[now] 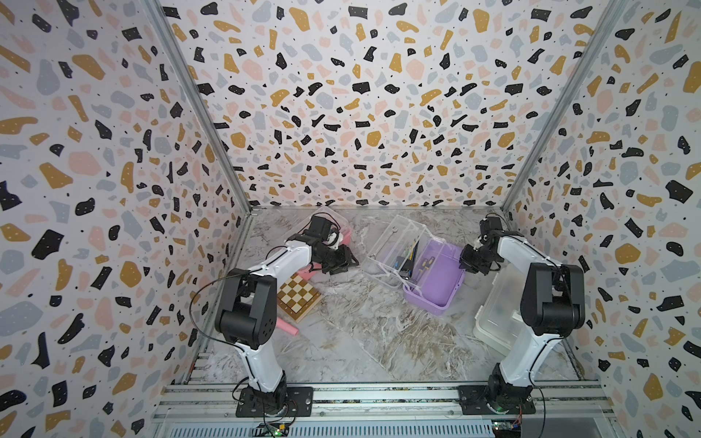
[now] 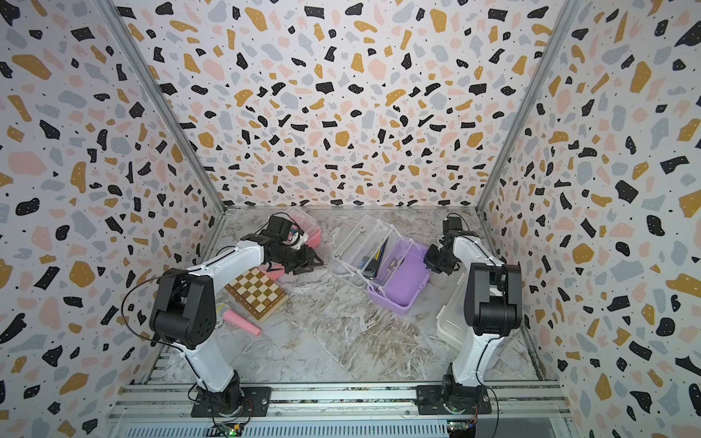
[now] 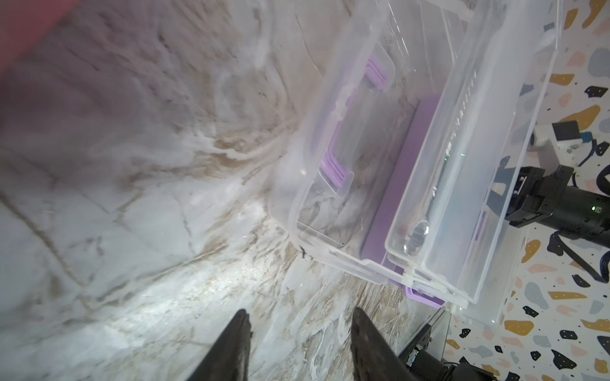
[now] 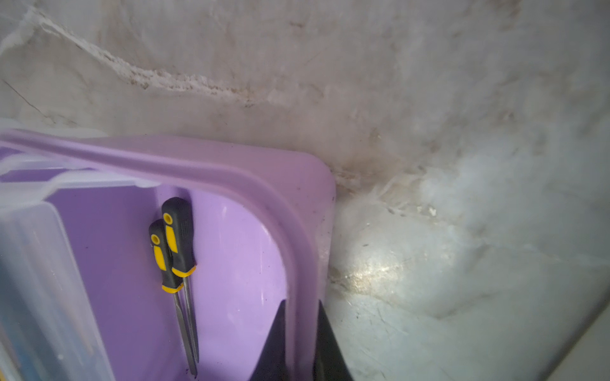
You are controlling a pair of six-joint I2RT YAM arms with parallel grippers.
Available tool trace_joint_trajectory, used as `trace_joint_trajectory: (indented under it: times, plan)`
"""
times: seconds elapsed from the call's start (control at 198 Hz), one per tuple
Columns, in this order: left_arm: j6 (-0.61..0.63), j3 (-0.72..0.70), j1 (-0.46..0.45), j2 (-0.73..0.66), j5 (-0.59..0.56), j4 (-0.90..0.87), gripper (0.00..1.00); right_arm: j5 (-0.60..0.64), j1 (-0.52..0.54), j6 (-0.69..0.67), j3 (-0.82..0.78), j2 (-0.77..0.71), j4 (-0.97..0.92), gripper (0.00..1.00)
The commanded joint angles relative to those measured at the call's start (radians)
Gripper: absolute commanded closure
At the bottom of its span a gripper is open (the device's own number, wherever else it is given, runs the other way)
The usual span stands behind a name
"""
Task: Close toolboxes
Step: Move the toolbox to the center of the board, then close the toolbox lid.
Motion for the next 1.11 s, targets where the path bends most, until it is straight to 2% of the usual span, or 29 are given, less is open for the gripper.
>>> trace_joint_trajectory:
  times: [0.0,0.197,0.384,0.576,0.854,1.056,1.101]
  plan:
    - [0.011,0.025,-0.012,0.029,0.010,0.035,0.51,-0.116,0.005,0.016,0.021,-0.028,0.039,1.00]
    - [0.022,0.096,-0.045,0.103,0.003,0.031,0.61,-0.148,0.005,0.049,-0.010,-0.049,0.070,1.00]
    - [0.013,0.078,-0.058,0.147,-0.039,0.074,0.64,-0.164,0.005,0.054,-0.010,-0.053,0.074,1.00]
    - [0.056,0.072,-0.059,0.170,-0.121,0.087,0.69,-0.181,0.005,0.051,-0.015,-0.046,0.068,1.00]
    - [0.053,0.079,-0.060,0.212,-0.149,0.167,0.76,-0.210,0.006,0.060,-0.035,-0.057,0.079,1.00]
    - [0.085,0.091,-0.058,0.210,-0.156,0.179,0.99,-0.262,0.008,0.080,-0.049,-0.062,0.104,1.00]
    - [0.098,0.096,-0.058,0.198,-0.165,0.172,1.00,-0.269,0.010,0.093,-0.063,-0.072,0.121,0.93]
